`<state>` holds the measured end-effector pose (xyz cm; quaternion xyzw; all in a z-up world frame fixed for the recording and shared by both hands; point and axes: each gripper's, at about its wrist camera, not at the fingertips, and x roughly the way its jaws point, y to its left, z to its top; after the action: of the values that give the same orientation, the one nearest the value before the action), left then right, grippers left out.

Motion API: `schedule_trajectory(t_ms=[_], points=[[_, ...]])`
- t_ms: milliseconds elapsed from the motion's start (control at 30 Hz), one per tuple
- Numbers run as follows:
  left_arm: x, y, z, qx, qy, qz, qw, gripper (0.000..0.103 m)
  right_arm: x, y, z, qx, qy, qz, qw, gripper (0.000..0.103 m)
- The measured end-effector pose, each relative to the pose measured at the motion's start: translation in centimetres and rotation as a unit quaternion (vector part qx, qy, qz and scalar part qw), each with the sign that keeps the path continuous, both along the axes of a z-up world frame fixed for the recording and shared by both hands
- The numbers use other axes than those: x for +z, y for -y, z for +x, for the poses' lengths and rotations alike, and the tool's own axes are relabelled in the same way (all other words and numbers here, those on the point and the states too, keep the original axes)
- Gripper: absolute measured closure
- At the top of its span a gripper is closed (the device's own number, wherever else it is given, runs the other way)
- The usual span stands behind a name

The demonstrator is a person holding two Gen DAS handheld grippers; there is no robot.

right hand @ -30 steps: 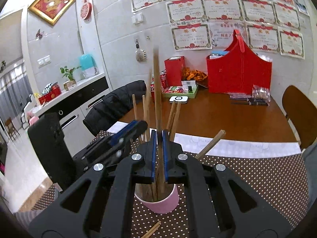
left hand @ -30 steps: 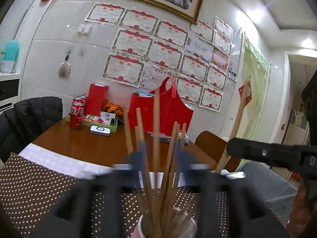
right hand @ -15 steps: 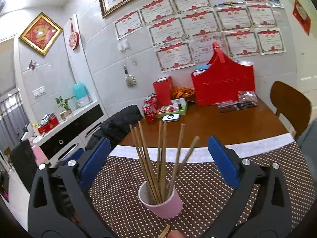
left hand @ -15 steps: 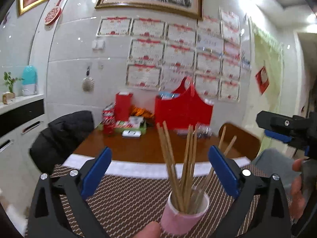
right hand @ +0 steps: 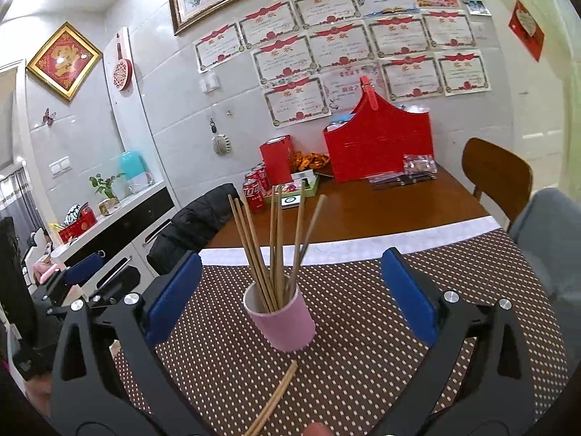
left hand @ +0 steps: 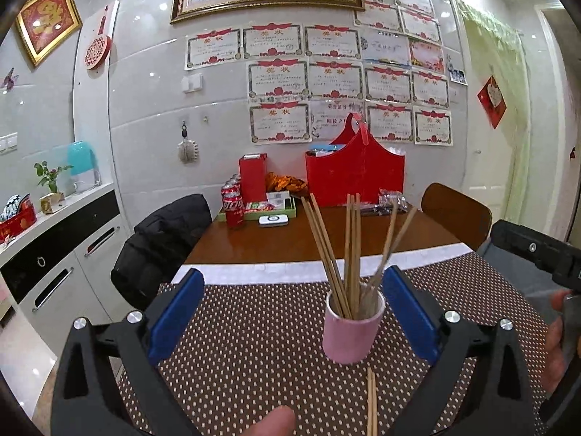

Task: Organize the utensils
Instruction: 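Drop both held chopsticks into the pink cup and open both tools, then lower both open tools toward the last chopsticks beside the cup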

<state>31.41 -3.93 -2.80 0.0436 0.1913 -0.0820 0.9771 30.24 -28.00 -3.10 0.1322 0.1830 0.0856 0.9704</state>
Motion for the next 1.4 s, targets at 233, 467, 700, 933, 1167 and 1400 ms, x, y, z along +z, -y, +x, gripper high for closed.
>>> schedule_trajectory(t_ms=[233, 467, 700, 933, 1167, 1400], points=[[0.0, -0.5, -3.1, -0.004, -0.007, -0.011, 0.9999, 0.006, 0.0, -0.2, -4.3, -0.017, 0.013, -0.024, 0.999, 0.006], [-2.7, -1.0, -5.7, -0.011, -0.035, -0.004, 0.9993, 0.006, -1.5, -0.6, -7.7, -0.025, 0.001, -0.035, 0.999, 0.006], [-5.1, -1.6, -6.1, -0.016, -0.067, -0.002, 0.9976, 0.006, -2.9, -0.7, -8.3, -0.026, -0.021, -0.027, 0.999, 0.006], [-8.9, -0.5, -4.5, -0.037, -0.133, 0.03, 0.99, 0.006, -3.7, -0.9, -8.7, -0.027, -0.031, -0.028, 0.999, 0.006], [-15.8, 2.2, -1.2, -0.076, -0.223, 0.074, 0.969, 0.006, -6.7, 0.1, -8.4, -0.039, -0.073, -0.018, 0.996, 0.006], [-20.3, 3.8, 0.9, -0.09, -0.267, 0.115, 0.9527, 0.006, -9.2, 1.6, -8.2, -0.054, -0.107, -0.013, 0.993, 0.006]])
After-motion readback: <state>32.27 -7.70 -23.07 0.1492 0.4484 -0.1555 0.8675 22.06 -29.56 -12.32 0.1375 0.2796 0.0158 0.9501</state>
